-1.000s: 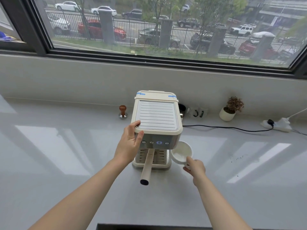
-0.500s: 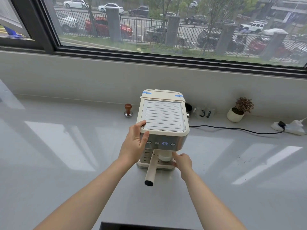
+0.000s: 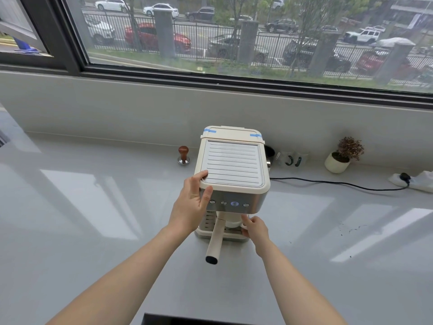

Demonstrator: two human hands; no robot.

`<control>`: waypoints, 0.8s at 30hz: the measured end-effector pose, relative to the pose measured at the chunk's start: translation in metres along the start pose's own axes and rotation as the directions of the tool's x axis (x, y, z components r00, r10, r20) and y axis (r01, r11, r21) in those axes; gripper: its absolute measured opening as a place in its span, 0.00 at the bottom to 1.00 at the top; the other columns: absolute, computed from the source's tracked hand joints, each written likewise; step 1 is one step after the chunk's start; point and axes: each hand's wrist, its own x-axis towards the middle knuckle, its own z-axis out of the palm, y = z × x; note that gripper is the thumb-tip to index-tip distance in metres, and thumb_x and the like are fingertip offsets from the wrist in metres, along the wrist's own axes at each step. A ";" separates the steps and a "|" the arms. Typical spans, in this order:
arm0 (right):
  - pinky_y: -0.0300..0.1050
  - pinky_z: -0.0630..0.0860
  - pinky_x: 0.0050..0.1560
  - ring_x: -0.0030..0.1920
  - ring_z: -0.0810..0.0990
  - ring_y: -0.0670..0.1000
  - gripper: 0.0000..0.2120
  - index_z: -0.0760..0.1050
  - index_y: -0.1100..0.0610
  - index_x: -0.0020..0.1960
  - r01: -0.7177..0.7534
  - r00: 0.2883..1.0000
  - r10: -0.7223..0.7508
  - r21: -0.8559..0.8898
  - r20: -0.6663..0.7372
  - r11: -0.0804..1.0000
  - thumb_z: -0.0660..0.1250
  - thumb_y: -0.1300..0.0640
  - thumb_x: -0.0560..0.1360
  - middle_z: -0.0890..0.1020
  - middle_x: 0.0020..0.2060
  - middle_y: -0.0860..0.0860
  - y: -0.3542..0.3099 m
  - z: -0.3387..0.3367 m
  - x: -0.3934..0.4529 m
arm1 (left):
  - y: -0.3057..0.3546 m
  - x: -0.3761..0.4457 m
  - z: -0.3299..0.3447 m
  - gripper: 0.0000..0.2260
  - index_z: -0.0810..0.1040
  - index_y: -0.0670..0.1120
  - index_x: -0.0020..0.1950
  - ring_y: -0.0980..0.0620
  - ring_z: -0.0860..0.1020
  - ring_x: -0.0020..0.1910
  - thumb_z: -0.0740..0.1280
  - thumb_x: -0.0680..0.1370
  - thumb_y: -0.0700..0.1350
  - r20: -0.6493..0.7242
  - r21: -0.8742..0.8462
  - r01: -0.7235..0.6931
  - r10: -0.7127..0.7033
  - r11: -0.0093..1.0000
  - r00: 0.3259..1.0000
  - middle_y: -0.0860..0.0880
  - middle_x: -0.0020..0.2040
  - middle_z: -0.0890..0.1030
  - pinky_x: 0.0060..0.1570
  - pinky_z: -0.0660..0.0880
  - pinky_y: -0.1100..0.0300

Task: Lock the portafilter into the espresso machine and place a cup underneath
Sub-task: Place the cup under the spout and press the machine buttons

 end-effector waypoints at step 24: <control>0.46 0.73 0.42 0.47 0.80 0.56 0.04 0.74 0.57 0.45 0.128 0.984 -0.132 -0.037 -0.117 0.991 0.64 0.57 0.75 0.81 0.44 0.55 -0.021 -0.018 -0.026 | 0.003 -0.001 -0.006 0.21 0.58 0.64 0.67 0.54 0.77 0.51 0.49 0.76 0.66 0.033 0.025 0.022 -0.023 0.999 0.999 0.52 0.70 0.66 0.46 0.80 0.46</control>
